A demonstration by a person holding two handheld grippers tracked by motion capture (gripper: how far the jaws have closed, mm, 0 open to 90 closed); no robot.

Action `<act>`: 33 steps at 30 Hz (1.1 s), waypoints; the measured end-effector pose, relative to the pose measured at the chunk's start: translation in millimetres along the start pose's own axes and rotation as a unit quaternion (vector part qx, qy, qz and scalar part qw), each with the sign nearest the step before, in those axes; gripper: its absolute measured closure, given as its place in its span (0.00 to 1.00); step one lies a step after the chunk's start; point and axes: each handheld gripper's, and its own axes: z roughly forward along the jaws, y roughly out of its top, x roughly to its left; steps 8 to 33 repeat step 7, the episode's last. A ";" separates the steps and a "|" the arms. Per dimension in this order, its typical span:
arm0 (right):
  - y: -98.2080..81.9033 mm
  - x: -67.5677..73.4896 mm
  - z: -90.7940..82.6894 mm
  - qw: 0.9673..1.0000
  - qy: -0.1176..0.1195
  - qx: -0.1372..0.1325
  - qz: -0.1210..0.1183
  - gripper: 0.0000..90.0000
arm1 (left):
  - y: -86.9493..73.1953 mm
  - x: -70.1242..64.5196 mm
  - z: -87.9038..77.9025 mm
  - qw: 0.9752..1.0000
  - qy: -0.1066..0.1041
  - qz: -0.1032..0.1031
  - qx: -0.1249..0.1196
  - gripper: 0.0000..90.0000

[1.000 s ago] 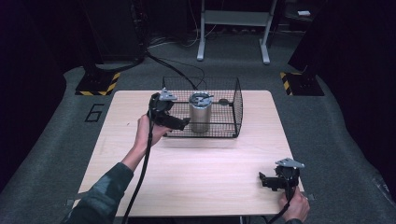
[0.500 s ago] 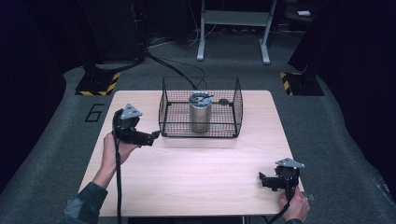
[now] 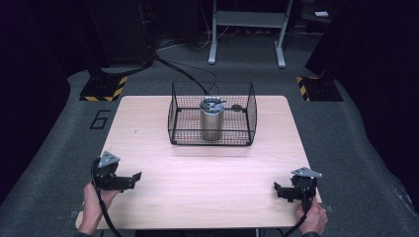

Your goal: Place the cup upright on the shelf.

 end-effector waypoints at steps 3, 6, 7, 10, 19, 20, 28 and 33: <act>0.0 -0.1 0.0 1.000 0.000 0.000 0.000 0.00 | -29.1 6.8 12.1 1.000 0.019 -0.022 0.010 0.00; 0.0 0.0 0.0 1.000 0.000 0.000 0.001 0.00 | -50.3 11.8 21.2 0.999 0.033 -0.040 0.016 0.00; 0.0 0.0 0.0 1.000 0.000 0.000 0.001 0.00 | -53.8 12.6 23.1 0.998 0.036 -0.043 0.015 0.00; 0.0 0.0 0.0 1.000 0.000 0.000 0.001 0.00 | -53.8 12.6 23.1 0.998 0.036 -0.043 0.015 0.00; 0.0 0.0 0.0 1.000 0.000 0.000 0.001 0.00 | -53.8 12.6 23.1 0.998 0.036 -0.043 0.015 0.00; 0.0 0.0 0.0 1.000 0.000 0.000 0.001 0.00 | -53.8 12.6 23.1 0.998 0.036 -0.043 0.015 0.00; 0.0 0.0 0.0 1.000 0.000 0.000 0.001 0.00 | -53.8 12.6 23.1 0.998 0.036 -0.043 0.015 0.00; 0.0 0.0 0.0 1.000 0.000 0.000 0.001 0.00 | -53.8 12.6 23.1 0.998 0.036 -0.043 0.015 0.00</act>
